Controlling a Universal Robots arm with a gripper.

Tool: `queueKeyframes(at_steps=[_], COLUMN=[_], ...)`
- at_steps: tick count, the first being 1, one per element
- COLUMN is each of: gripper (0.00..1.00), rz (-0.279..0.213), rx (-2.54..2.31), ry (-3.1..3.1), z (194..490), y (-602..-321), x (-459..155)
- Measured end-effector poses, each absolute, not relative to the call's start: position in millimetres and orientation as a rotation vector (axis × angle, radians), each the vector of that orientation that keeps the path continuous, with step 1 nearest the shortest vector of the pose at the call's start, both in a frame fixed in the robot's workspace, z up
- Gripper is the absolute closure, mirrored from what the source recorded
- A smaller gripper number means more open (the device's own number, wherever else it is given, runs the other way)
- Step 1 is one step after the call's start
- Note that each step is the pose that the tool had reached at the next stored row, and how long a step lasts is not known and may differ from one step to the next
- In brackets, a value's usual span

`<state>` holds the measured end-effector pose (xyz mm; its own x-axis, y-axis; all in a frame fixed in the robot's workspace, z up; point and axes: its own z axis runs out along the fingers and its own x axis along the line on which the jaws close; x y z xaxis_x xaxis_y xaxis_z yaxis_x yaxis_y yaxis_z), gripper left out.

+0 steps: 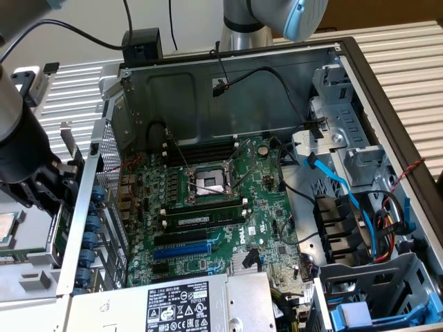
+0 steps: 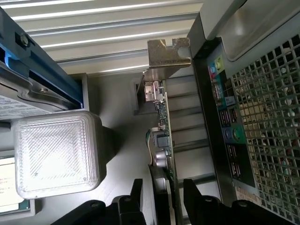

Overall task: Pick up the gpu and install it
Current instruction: 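Pick up the gpu and move the gpu toward the slot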

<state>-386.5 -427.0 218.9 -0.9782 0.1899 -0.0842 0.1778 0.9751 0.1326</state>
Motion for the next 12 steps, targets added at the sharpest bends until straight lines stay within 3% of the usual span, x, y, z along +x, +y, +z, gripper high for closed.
queueKeyframes(at_steps=[4, 6, 7, 12], gripper=[0.55, 0.68, 0.7, 0.7], rz=[0.195, 0.194, 0.194, 0.194], rx=[0.296, 0.301, 0.302, 0.304], ry=[3.024, 3.024, 3.024, 3.023], z=[216.9, 216.9, 216.8, 216.7], y=[-427.0, -427.0, -427.0, -427.0], x=[-386.5, -386.5, -386.4, -386.5])
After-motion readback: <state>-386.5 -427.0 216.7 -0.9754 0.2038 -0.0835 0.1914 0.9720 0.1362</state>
